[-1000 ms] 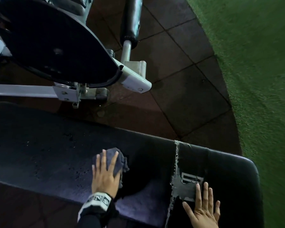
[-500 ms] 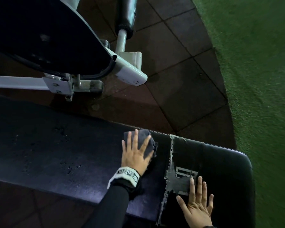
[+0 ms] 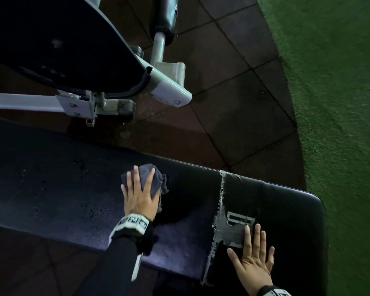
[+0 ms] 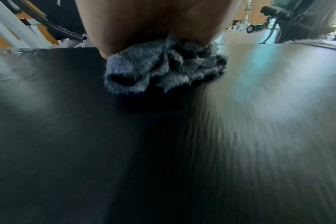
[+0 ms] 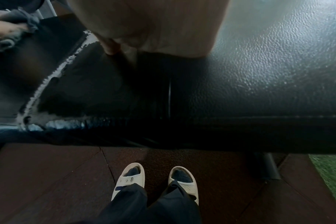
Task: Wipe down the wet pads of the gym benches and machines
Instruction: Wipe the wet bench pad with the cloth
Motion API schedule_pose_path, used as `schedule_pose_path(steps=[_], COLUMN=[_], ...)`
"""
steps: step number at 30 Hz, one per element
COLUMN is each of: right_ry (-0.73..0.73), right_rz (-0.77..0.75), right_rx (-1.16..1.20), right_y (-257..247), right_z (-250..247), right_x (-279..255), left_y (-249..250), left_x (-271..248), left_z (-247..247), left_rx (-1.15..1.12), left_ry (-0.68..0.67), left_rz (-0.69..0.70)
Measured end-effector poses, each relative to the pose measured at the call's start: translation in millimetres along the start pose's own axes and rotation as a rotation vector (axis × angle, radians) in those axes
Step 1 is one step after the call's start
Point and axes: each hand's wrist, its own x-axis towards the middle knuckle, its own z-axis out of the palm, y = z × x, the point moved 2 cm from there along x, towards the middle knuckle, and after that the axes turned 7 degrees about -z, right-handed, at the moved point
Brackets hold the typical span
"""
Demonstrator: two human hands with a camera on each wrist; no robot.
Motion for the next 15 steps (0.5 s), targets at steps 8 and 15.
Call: schedule_pose_path(steps=[8, 15], right_ry=[-0.002, 0.354], right_rz=[0.079, -0.216], right_rx=[-0.036, -0.004], right_y=[-22.4, -100.7], right_z=[-20.0, -43.8], right_x=[-5.9, 44.6], left_y=[59.4, 48.5], left_x=[16.8, 2.7], left_z=[8.7, -10.1], left_rx=[0.023, -0.125], left_ry=[-0.169, -0.207], left_rz=[0.119, 0.093])
